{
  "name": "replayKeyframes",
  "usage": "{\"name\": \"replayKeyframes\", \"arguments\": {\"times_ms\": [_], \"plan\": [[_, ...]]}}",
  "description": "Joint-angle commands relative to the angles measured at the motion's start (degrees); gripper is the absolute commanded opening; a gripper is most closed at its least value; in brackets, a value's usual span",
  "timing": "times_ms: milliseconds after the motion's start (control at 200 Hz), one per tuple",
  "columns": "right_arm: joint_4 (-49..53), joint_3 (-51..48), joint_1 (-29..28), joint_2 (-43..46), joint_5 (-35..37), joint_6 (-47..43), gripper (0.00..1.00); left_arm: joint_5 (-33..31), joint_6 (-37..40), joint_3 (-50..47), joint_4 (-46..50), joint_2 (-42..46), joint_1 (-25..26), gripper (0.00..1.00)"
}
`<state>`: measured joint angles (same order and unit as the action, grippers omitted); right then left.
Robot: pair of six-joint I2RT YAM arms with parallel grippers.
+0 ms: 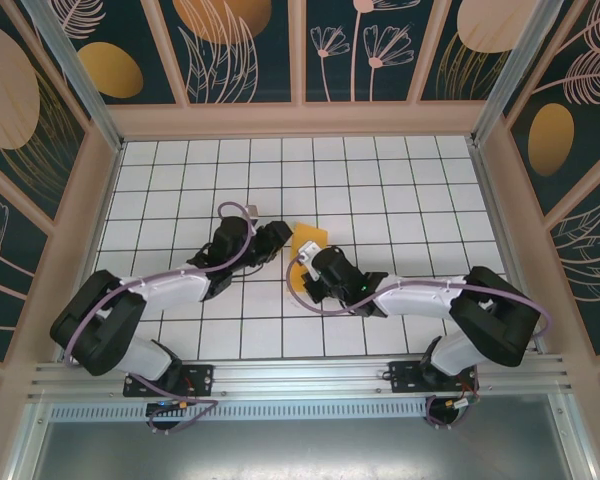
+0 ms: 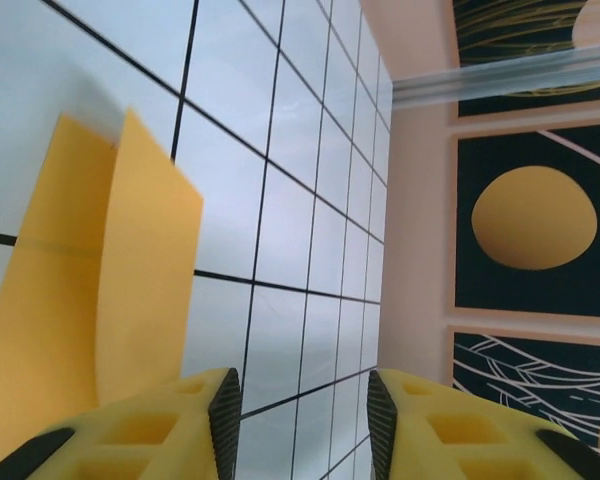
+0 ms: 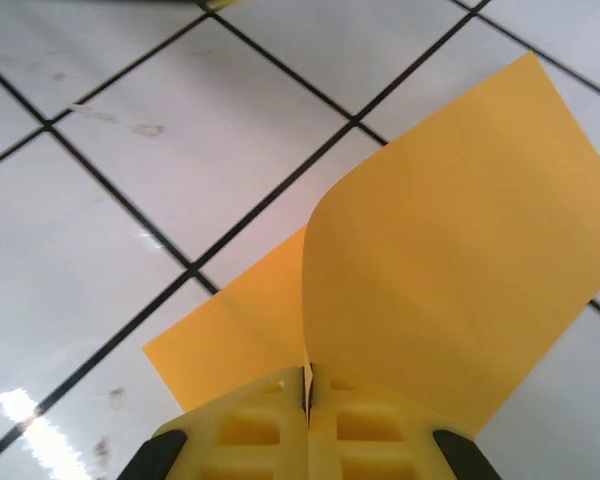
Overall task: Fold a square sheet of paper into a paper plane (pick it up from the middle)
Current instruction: Fold the triangle a second time at the center of the table.
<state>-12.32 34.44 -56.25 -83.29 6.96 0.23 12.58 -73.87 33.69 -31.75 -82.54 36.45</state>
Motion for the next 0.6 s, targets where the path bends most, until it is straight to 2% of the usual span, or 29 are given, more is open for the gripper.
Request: {"name": "replayKeyframes", "arguments": {"times_ms": [0,110,305,595], "plan": [[-4.2,-2.7,0.0,3.4,-11.3,5.2,0.00,-5.1,2.4,-2.6,5.5,3.7,0.1,0.43],[-6.8,-5.2,0.1,6.0,-20.2,8.5,0.00,-4.8,4.1,-2.9,7.2,6.2,0.1,0.44],[-13.1,-9.2,2.1,6.1,-25.6,15.6,0.00,-1.3,6.3,-3.2,7.5,6.4,0.2,0.45],[-19.2,-12.5,9.7,1.4,-35.9,26.2,0.01,4.9,6.8,-4.1,2.9,3.2,0.8,0.44]]}}
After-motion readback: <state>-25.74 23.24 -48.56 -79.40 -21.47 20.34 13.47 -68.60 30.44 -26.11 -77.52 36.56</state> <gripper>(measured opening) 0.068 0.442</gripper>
